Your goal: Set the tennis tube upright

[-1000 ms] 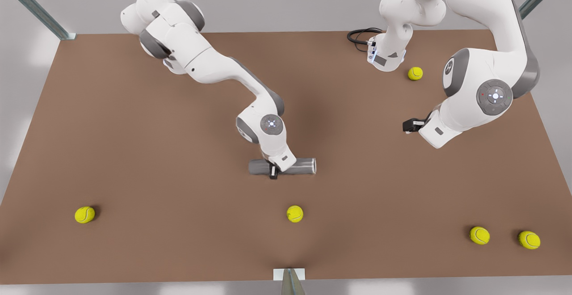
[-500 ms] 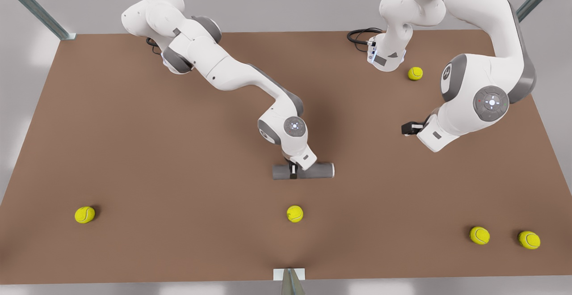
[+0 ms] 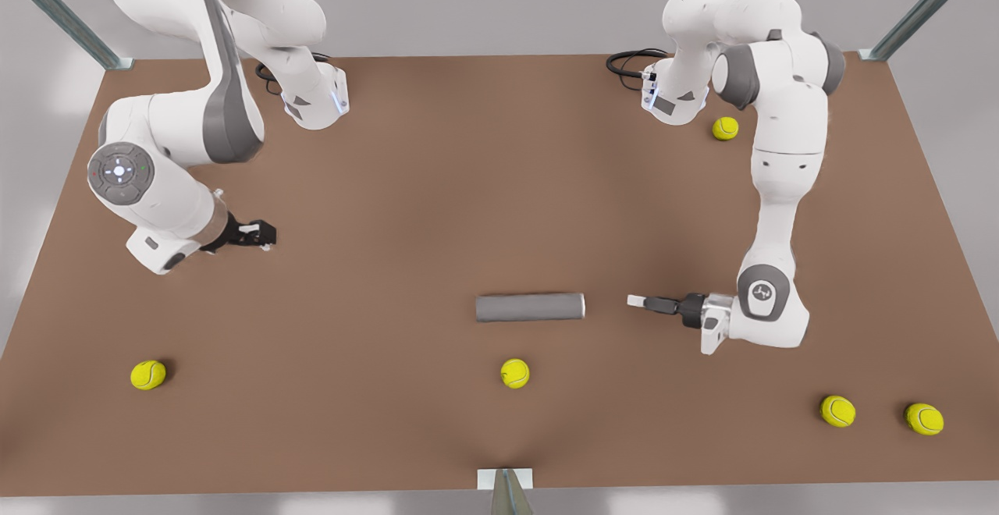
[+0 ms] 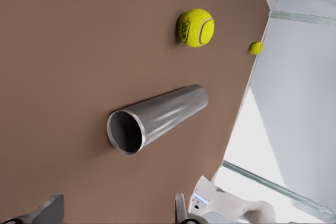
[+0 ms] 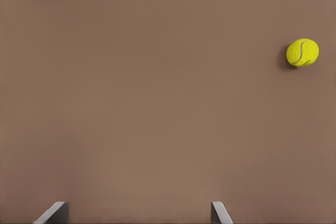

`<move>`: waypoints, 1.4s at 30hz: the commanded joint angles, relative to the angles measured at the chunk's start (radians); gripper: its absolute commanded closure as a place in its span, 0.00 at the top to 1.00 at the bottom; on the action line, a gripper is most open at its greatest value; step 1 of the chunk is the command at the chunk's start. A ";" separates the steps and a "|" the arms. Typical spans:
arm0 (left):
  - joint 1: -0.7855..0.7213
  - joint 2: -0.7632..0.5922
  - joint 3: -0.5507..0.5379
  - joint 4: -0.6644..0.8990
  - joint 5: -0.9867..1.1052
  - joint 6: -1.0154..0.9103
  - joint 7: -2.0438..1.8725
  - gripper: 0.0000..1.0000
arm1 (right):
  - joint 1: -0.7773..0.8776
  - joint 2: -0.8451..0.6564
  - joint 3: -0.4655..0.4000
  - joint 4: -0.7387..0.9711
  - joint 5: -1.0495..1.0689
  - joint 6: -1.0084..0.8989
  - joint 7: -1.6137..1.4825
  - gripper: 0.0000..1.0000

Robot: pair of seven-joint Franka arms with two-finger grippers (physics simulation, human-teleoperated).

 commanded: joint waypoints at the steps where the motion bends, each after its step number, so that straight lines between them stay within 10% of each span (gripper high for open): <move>1: 0.000 0.003 -0.002 0.000 -0.185 0.010 0.006 1.00 | -0.003 0.001 -0.001 0.006 0.005 -0.002 -0.003 1.00; 13: -0.078 -0.054 -0.016 -0.244 -0.308 0.223 0.140 1.00 | -0.003 0.027 -0.004 0.049 0.026 0.011 -0.003 1.00; 42: -0.109 0.020 -0.105 -0.195 -0.553 0.260 0.330 0.96 | 0.003 0.030 -0.006 0.049 0.025 0.012 -0.004 1.00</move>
